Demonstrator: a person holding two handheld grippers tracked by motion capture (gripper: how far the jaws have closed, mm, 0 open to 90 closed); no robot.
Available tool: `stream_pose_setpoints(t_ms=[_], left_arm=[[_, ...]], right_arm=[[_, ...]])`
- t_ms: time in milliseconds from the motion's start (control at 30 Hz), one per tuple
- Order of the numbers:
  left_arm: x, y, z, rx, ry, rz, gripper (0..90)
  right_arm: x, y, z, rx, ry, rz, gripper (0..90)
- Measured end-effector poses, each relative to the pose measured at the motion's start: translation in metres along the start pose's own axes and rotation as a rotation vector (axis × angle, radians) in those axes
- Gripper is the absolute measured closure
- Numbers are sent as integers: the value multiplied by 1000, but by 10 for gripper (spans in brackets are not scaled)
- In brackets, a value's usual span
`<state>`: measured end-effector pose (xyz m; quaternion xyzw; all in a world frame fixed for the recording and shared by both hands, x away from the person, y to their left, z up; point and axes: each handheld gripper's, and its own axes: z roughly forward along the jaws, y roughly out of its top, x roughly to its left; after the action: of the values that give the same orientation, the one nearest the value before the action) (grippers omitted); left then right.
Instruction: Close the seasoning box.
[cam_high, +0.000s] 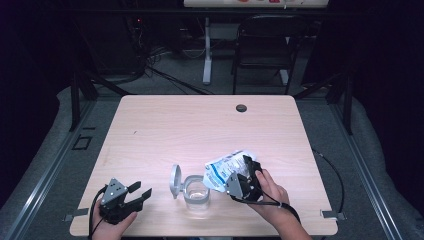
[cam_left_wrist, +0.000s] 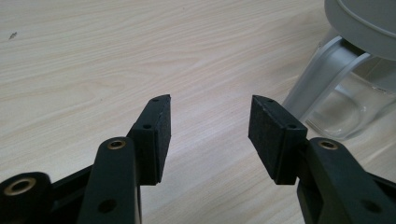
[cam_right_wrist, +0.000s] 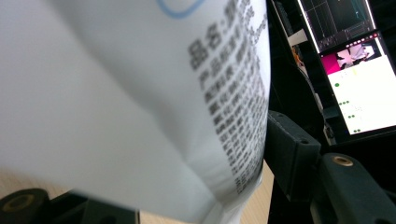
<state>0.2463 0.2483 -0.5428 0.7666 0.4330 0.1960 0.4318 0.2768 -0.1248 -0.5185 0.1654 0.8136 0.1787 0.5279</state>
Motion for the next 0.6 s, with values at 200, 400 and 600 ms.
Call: stream_pose_setpoints(t_ms=[200,400,600], left_arm=[[0,0,0,0,-1,1,499],[0,0,0,0,-1,0,499],[0,0,0,1,-2,3,499]], right_arm=[[2,0,0,14,-19,-35,448],[6,1,1,4,-32,-57,451],[9,1,2,-3,-43,-101,451]])
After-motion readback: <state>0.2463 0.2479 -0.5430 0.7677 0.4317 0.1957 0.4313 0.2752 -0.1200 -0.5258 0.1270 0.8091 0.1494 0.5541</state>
